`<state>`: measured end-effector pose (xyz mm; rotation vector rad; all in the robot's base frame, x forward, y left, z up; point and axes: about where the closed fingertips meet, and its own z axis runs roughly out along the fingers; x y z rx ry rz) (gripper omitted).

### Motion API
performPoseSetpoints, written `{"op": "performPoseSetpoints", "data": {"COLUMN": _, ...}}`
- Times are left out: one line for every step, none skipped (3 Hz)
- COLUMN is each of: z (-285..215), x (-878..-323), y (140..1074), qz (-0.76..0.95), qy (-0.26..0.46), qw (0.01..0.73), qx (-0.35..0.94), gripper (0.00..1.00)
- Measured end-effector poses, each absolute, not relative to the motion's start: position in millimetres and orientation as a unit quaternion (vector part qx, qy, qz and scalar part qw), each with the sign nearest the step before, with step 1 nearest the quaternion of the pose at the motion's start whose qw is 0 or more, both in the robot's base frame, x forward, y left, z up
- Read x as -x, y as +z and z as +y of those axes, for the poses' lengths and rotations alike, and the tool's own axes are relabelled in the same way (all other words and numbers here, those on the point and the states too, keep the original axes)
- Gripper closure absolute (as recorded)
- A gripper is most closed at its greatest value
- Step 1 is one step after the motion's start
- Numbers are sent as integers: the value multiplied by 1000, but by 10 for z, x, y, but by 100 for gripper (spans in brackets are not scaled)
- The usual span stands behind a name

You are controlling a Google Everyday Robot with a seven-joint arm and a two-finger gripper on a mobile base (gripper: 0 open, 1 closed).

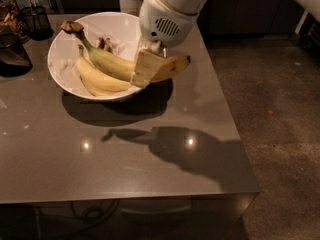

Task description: Pick banana from white bowl

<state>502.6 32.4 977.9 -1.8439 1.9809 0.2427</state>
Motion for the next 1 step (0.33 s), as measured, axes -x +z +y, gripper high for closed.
{"op": "performPoseSetpoints", "data": {"z": 288, "x": -4990, "y": 9774, "qz": 714, "qy": 86, "qw": 210, "qx": 662, "gripper": 100}}
